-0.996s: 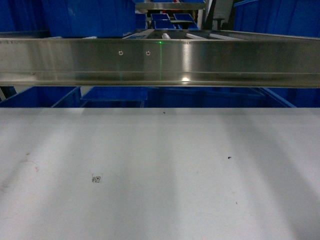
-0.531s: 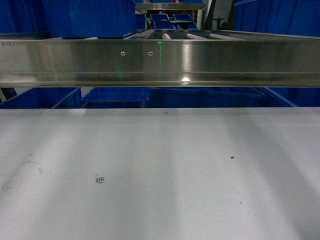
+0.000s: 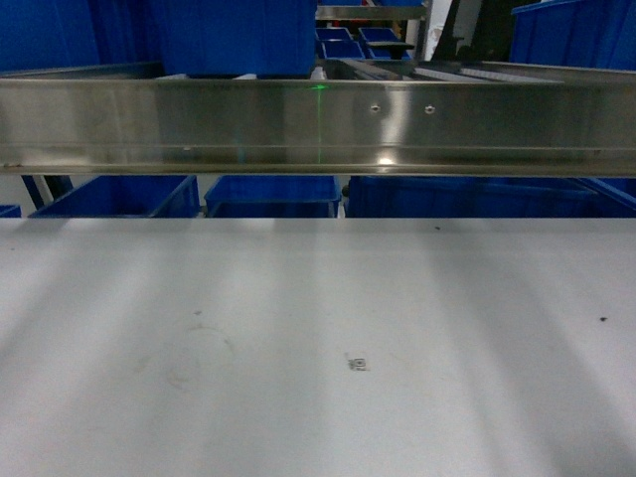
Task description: Place magnetic block on left shelf second layer
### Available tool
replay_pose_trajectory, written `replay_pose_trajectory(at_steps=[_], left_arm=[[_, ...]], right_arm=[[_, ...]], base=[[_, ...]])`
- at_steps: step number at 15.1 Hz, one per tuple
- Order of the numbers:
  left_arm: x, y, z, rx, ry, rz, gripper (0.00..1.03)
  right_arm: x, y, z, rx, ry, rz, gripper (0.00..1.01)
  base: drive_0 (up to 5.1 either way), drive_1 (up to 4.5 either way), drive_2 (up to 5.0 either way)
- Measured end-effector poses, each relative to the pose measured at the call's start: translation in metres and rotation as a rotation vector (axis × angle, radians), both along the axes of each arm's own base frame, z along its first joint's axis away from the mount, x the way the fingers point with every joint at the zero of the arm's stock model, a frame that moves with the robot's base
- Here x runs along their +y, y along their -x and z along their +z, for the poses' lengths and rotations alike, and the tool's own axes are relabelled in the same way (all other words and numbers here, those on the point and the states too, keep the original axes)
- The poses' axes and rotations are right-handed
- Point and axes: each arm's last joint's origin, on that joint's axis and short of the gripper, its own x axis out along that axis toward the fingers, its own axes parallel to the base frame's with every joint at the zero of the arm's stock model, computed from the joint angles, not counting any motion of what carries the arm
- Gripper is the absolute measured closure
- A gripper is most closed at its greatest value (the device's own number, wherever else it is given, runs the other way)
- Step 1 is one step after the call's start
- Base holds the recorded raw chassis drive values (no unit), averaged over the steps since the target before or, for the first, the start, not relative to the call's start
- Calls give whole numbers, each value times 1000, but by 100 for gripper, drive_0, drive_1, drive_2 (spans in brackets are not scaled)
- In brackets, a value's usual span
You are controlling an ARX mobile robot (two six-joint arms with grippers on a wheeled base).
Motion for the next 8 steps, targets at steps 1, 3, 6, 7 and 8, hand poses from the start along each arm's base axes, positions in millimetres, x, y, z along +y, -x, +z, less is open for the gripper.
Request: replay_pose_trajectory(at_steps=[1, 3, 6, 7, 8], left_arm=[[0, 0, 0, -1, 0, 0, 5], [0, 0, 0, -1, 0, 0, 5], [0, 0, 0, -1, 0, 1, 5], [0, 0, 0, -1, 0, -2, 5], [0, 0, 0, 0, 0, -2, 5]], right_arm=[[0, 0, 0, 0, 0, 1, 67], [0, 0, 0, 2, 0, 0, 67], [0, 0, 0, 0, 0, -1, 67], [0, 0, 0, 0, 0, -1, 67], [0, 0, 0, 3, 0, 0, 67]], base=[[-507, 238, 238], [-505, 240, 240], [-501, 244, 244], [-499, 247, 247], [-499, 247, 247]])
